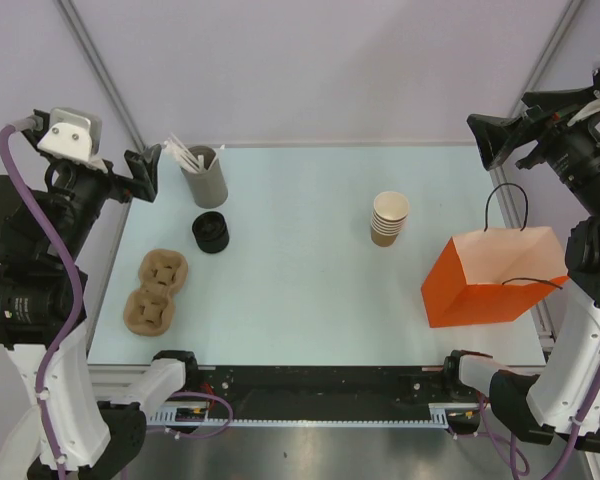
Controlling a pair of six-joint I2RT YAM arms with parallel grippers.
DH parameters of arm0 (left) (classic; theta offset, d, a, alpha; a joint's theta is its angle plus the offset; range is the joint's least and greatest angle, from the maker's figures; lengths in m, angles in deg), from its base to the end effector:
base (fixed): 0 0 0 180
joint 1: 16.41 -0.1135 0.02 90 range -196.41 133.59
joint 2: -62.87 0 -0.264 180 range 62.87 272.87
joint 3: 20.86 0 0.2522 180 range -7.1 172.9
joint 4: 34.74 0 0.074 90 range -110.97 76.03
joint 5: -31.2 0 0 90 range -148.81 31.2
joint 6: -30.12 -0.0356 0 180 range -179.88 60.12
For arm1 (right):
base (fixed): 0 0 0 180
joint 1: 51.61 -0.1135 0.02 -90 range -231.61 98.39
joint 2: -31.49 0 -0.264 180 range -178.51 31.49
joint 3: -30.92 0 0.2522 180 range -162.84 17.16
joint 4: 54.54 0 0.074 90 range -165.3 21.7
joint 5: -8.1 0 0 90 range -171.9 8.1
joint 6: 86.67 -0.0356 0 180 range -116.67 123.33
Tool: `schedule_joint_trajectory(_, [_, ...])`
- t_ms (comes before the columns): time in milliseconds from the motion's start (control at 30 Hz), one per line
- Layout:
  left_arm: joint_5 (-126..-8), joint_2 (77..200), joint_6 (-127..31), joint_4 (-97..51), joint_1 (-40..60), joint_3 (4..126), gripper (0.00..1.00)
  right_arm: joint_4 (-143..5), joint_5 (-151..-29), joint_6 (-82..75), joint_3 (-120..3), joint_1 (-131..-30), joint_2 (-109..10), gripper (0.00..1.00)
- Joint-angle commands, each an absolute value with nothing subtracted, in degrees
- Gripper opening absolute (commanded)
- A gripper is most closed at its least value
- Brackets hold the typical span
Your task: Pack the takeout coffee
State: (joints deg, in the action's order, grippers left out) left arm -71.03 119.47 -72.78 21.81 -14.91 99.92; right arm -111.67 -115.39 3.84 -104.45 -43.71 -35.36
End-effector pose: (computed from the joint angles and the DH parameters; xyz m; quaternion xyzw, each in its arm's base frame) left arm 0.0921 -0.0100 0.5754 0.1616 0.6395 0.0045 0.7516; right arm 0.1119 0.0043 0.6114 -0.1834 0.6197 0.1277 0.7524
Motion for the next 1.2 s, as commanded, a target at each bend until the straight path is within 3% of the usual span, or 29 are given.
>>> schedule_joint_trajectory(0, [-71.6, 119.2, -71.6, 21.0, -15.5, 99.6, 1.00, -109.3, -116.0, 2.4, -104.6, -43.4, -34.8, 1.00])
schedule_joint_trajectory(400, [-73.1, 119.2, -72.3, 21.1, -15.5, 98.4, 0.99, -109.2, -122.6, 6.6, -101.9, -43.7, -35.0, 1.00])
schedule_joint_trajectory(1167, [-77.1, 119.5, -75.7, 22.5, -15.4, 97.3, 0.99, -113.9, -114.7, 15.3, -88.1, -49.2, -31.3, 1.00])
